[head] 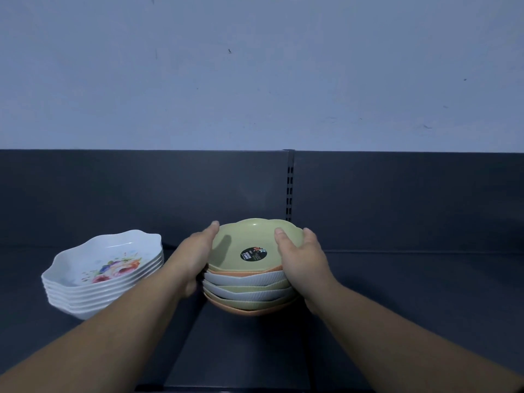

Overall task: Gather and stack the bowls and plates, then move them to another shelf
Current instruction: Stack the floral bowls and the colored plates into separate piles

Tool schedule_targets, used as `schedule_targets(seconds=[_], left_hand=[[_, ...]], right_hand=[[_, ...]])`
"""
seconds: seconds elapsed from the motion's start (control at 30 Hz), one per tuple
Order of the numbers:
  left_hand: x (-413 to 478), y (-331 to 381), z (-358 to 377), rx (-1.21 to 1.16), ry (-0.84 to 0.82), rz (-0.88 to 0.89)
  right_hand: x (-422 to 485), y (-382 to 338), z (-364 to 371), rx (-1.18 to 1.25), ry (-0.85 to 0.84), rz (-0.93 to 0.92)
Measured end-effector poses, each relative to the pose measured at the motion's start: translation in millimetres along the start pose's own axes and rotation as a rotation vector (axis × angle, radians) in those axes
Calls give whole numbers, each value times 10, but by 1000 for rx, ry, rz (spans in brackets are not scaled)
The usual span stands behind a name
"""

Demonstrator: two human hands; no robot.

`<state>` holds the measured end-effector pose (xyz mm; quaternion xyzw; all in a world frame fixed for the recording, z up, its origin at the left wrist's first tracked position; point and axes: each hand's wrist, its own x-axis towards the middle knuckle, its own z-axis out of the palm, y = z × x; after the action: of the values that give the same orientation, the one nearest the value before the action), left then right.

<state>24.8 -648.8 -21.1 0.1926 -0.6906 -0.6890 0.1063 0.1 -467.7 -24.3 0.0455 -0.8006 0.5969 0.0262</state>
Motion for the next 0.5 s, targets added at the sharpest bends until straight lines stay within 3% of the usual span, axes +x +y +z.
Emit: schedule_targets(seconds=[0.27, 0.5], left_hand=[[50, -13, -45, 13, 19, 19], [-70, -51, -16, 117, 59, 53]], right_hand=[[-13, 24, -21, -25, 62, -43], [-97, 70, -94, -14, -10, -59]])
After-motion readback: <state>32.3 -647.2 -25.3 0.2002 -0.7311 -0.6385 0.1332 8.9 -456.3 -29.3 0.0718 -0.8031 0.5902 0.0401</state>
